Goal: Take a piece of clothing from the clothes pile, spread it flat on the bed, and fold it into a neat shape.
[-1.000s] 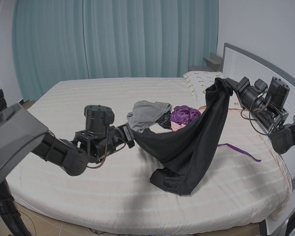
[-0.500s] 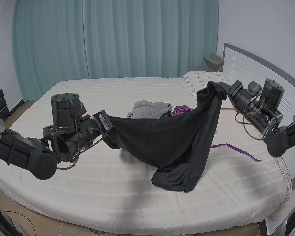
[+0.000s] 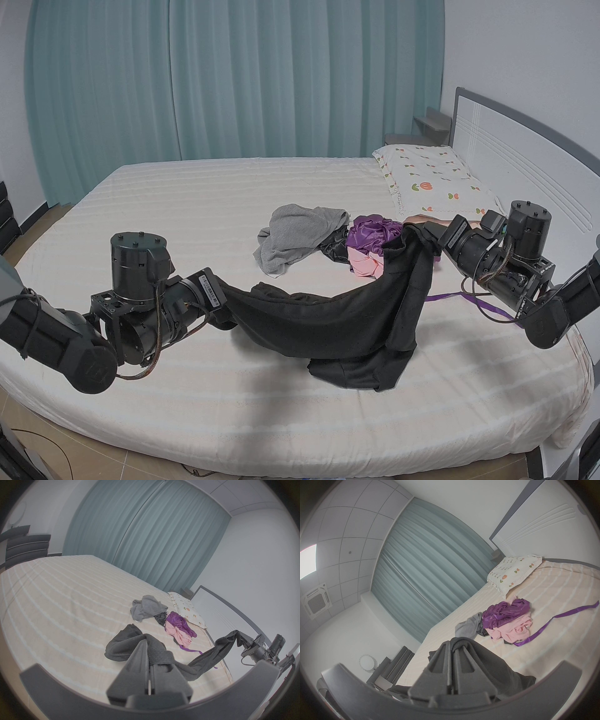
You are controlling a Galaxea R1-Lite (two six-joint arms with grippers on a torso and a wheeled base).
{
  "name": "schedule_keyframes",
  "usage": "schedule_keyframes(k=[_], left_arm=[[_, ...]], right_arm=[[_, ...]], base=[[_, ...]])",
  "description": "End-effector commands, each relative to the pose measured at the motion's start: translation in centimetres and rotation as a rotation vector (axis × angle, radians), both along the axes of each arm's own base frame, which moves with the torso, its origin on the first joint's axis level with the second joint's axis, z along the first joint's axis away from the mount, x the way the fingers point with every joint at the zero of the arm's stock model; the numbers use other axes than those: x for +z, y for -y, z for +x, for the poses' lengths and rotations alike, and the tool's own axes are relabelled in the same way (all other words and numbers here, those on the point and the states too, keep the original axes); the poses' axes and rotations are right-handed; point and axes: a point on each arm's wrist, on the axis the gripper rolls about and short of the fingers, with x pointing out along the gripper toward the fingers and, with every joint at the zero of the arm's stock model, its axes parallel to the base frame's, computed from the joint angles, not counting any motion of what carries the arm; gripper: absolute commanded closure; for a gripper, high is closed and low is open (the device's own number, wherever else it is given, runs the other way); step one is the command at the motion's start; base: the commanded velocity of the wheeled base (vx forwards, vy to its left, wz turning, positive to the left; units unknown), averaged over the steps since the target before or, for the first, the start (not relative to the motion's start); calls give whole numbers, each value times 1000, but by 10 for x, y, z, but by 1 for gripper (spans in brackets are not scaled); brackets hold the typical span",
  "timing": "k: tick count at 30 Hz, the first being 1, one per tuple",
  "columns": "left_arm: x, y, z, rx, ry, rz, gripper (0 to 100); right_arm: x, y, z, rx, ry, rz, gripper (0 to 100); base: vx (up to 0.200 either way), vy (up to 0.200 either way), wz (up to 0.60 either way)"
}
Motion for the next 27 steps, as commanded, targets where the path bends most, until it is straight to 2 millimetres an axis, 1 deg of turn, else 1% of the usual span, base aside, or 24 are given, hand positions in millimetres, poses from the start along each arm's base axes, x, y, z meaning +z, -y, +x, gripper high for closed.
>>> schedule_keyframes(k=[1,4,19,25,27], left_arm=[[-10,-1,-5,1,-39,6,100],[-12,-2,-8,1,-46,9,100],[-10,-5,-7,19,-39,9,100],[-8,-8,-7,36,-46,-34,100],[-7,-9,-7,42,-45,-43,100]], right_arm=[[-9,1,-4,3,-33,-10,100],[-11,2,-6,-1,-41,-13,100],[-12,0,-11,2,-52,-20,100],[-10,-4,-14,13,-48,-21,100],[-6,-7,-18,22,-37,-19,100]], base=[[-200,0,0],[-200,0,0],[0,0,0],[0,200,0],[0,200,0]])
